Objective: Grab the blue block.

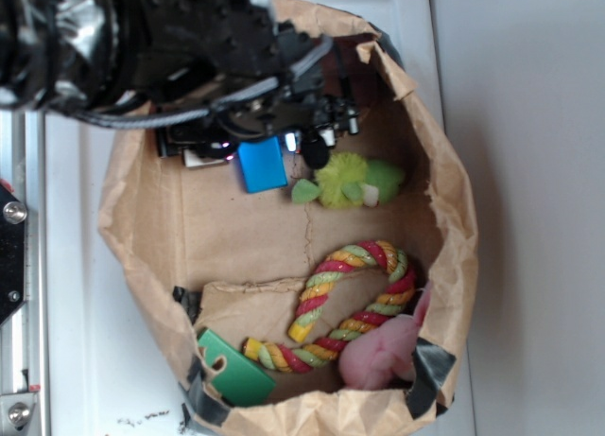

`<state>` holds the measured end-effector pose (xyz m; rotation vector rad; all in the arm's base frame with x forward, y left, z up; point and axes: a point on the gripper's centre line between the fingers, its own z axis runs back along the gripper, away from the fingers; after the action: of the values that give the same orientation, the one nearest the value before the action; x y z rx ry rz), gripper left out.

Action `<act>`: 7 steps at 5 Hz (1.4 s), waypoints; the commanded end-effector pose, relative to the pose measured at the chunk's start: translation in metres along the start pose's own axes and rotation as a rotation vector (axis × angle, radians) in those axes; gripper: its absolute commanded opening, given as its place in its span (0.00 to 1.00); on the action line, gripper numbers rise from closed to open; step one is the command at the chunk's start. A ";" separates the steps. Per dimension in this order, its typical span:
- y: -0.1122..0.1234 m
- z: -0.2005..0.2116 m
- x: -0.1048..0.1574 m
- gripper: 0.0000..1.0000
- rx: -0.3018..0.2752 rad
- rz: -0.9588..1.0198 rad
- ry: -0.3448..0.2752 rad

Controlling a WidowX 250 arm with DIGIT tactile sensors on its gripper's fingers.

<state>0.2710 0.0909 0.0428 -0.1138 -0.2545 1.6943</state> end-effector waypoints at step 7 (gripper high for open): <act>-0.014 -0.019 -0.002 1.00 -0.019 -0.031 -0.065</act>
<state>0.2921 0.0932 0.0240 -0.0501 -0.2946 1.6794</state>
